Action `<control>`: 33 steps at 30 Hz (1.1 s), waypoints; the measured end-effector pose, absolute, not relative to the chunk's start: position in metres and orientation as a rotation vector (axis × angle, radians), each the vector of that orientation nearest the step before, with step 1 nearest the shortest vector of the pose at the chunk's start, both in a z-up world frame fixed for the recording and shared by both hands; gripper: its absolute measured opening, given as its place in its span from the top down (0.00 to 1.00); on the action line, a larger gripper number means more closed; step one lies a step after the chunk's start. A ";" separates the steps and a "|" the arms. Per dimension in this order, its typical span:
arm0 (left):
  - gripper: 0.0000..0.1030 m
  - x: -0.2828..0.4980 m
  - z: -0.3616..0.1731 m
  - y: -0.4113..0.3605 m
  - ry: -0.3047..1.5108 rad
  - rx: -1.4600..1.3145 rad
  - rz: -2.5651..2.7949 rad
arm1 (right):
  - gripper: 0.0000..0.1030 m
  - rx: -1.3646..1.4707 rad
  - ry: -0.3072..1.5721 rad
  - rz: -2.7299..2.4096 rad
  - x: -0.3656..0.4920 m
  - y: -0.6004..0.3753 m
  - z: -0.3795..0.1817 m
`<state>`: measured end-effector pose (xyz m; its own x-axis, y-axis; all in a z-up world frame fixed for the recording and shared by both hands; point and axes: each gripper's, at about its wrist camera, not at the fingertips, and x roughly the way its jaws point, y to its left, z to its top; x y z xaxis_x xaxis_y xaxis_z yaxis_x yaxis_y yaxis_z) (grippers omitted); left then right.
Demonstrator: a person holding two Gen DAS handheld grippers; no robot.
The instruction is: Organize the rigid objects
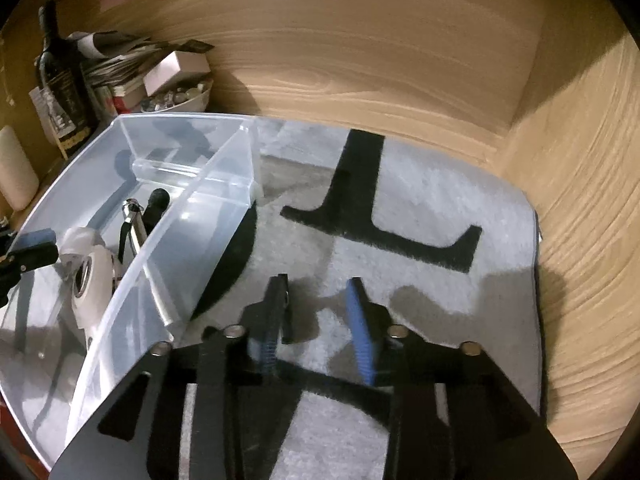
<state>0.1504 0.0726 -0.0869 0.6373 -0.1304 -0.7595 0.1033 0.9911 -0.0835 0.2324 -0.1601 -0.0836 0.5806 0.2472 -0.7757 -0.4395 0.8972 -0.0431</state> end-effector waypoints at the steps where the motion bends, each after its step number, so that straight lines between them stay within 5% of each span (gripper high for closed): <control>1: 0.83 0.150 -0.087 0.072 0.870 -0.033 -0.133 | 0.63 -0.240 0.868 0.414 0.232 -0.160 -0.085; 7: 0.83 0.150 -0.087 0.073 0.870 -0.034 -0.133 | 0.63 -0.281 0.925 0.443 0.237 -0.146 -0.109; 9: 0.83 0.150 -0.087 0.073 0.870 -0.033 -0.134 | 0.75 -0.263 0.920 0.446 0.240 -0.146 -0.115; 10: 0.83 0.150 -0.087 0.072 0.870 -0.032 -0.134 | 0.93 -0.260 0.919 0.454 0.241 -0.146 -0.113; 33: 0.83 0.151 -0.087 0.072 0.870 -0.032 -0.134 | 0.93 -0.205 0.658 0.559 0.209 -0.116 -0.021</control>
